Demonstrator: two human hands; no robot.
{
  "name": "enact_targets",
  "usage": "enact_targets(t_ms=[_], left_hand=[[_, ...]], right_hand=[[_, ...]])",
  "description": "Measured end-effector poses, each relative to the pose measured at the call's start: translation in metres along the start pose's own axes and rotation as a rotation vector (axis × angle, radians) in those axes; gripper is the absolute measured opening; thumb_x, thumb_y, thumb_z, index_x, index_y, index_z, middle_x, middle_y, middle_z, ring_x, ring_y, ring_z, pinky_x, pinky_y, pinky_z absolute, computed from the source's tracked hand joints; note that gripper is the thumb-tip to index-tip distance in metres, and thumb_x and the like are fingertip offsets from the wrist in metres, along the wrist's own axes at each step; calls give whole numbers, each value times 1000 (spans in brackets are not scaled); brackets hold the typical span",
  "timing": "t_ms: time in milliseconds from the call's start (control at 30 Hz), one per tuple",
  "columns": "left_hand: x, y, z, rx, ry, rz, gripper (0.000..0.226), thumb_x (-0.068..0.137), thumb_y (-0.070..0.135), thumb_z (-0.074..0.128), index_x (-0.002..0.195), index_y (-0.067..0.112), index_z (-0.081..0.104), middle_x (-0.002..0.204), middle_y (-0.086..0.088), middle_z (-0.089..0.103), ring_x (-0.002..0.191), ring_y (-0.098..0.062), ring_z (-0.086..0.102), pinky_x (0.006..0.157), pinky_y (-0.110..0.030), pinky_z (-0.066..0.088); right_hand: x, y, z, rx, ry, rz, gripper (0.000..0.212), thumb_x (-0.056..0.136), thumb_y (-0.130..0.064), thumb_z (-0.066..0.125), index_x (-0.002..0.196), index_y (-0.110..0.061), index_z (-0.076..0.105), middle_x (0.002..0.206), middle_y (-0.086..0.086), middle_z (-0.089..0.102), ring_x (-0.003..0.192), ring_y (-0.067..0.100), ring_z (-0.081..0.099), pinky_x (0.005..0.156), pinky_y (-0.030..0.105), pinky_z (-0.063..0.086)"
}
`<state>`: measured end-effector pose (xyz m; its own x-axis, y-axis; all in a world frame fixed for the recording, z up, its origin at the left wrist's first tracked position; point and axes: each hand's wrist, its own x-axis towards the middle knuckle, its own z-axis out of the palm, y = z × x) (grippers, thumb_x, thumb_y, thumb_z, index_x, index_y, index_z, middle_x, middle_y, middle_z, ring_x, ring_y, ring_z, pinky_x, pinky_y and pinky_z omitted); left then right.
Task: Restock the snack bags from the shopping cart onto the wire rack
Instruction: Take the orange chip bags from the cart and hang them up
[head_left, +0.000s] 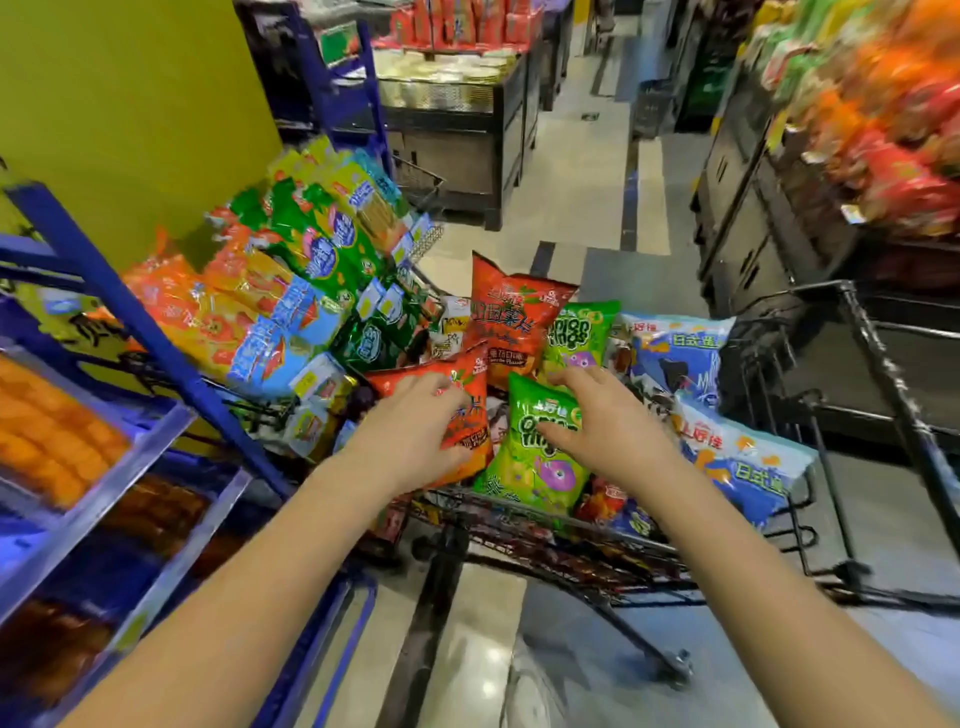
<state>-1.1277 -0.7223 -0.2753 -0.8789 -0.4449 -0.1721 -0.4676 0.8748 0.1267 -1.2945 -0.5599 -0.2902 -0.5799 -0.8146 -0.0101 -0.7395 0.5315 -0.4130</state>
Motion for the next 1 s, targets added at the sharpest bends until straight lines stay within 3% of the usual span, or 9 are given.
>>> enact_targets(t_ms=[133,233,367,433,533,633,733,900,1000], left_hand=[[21,-17,11,-57,-37,-83,67,96,50,65,153,27,40,160,-1,31,147,-24,30,114,-43,40],[23,-40,28,-129,-132,-188,61,94,54,66,147,29,47,147,4,44,130,-19,51,101,-37,48],[25,-76,63,-228,-266,-317,70,80,74,65,135,32,56,134,9,53,119,-13,58,100,-39,52],[30,-89,78,-312,-242,-377,78,72,80,66,131,29,57,133,6,56,115,-14,59,98,-38,52],[43,-99,96,-506,-203,-455,96,75,66,79,147,17,42,144,-2,51,127,-21,56,101,-38,50],[59,-102,108,-753,-153,-453,123,61,73,86,155,24,25,152,4,47,135,-16,52,110,-40,47],[73,-100,118,-909,-117,-459,118,65,54,93,155,27,22,144,9,51,127,-8,51,106,-30,44],[91,-97,133,-1019,-19,-515,108,68,42,95,153,25,30,136,7,57,119,-12,56,105,-33,44],[94,-99,135,-1047,11,-521,108,61,53,95,149,27,39,135,6,63,120,-15,61,109,-41,47]], right_hand=[[48,10,13,5,-65,-63,61,91,-42,71,145,-24,48,143,4,49,131,25,51,102,41,49],[73,13,23,23,-106,-85,60,91,-39,71,144,-21,49,142,7,49,130,26,50,102,40,47],[92,16,37,50,-159,-79,61,91,-42,72,144,-22,48,146,8,46,132,28,51,103,43,49],[98,16,42,51,-174,-69,62,92,-42,72,145,-22,48,146,8,47,131,29,51,102,42,48],[104,16,48,73,-183,-43,61,93,-41,71,146,-23,47,150,9,44,135,28,48,105,41,45],[108,18,53,94,-179,-24,61,92,-41,71,146,-23,48,148,6,46,133,25,49,105,40,46],[111,22,57,119,-181,9,60,93,-42,71,146,-25,48,145,2,48,129,21,51,101,38,47],[117,28,61,164,-173,47,57,92,-42,71,143,-26,50,144,-1,50,113,18,59,94,35,52],[121,31,62,165,-162,50,56,91,-42,72,141,-26,51,141,1,53,118,19,58,96,35,51]])
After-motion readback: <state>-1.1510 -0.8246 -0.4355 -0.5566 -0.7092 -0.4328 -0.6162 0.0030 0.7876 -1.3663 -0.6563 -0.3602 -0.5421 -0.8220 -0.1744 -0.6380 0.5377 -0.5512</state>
